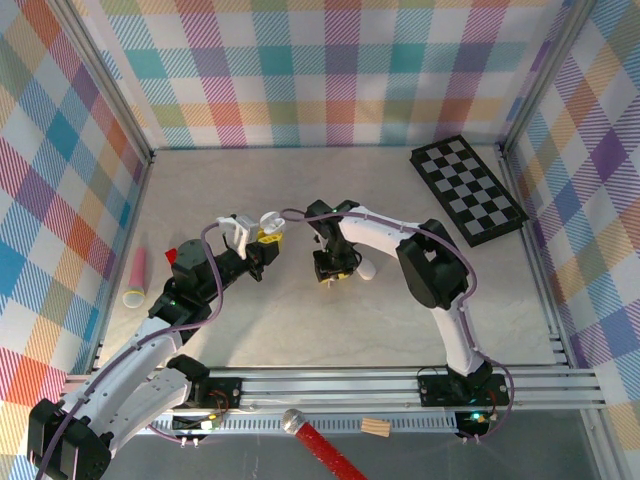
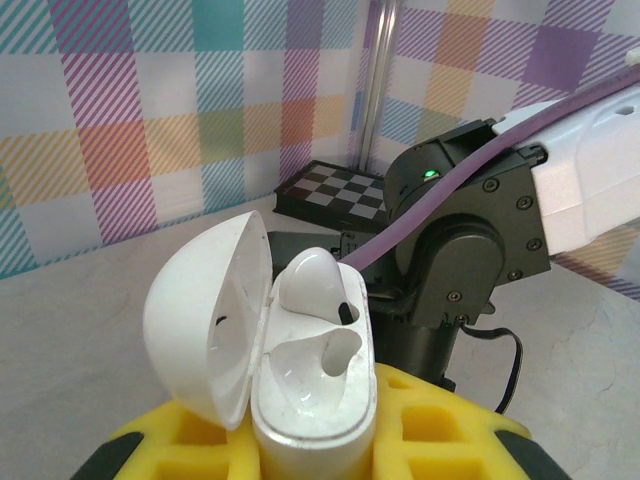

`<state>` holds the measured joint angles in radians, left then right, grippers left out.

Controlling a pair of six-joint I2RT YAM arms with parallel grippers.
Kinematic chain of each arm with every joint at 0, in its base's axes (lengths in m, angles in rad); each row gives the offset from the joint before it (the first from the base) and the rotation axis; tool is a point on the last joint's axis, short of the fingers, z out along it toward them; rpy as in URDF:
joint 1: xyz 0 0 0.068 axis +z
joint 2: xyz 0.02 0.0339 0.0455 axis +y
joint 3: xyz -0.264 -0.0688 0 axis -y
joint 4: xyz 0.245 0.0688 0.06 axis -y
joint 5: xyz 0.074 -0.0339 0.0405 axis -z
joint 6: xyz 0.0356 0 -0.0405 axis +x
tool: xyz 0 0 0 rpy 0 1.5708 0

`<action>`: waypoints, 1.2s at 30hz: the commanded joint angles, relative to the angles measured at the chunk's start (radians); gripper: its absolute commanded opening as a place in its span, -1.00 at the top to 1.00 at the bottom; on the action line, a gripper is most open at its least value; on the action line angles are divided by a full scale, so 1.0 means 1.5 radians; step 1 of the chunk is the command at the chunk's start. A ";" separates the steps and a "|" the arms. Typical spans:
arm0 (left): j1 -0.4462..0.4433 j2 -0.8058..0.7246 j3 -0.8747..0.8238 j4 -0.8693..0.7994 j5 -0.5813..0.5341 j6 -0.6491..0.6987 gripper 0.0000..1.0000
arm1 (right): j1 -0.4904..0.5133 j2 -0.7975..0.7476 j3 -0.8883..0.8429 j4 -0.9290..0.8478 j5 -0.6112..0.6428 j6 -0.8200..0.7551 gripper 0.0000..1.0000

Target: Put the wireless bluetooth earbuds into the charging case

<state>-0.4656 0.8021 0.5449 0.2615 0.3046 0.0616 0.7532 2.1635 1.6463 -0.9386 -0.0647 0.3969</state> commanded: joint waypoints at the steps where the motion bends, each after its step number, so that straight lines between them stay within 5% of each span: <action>1: 0.007 0.002 -0.002 0.013 0.012 0.010 1.00 | 0.004 0.021 0.018 -0.026 -0.012 0.006 0.25; 17: 0.007 0.009 -0.009 0.021 0.012 0.012 1.00 | 0.016 0.065 0.045 -0.062 0.031 -0.001 0.49; 36: 0.007 0.018 0.001 0.012 0.023 0.007 1.00 | 0.010 -0.068 -0.059 0.085 0.063 0.030 0.51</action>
<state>-0.4656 0.8249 0.5446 0.2626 0.3138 0.0681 0.7696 2.1204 1.5852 -0.8635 0.0208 0.4191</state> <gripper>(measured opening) 0.199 0.248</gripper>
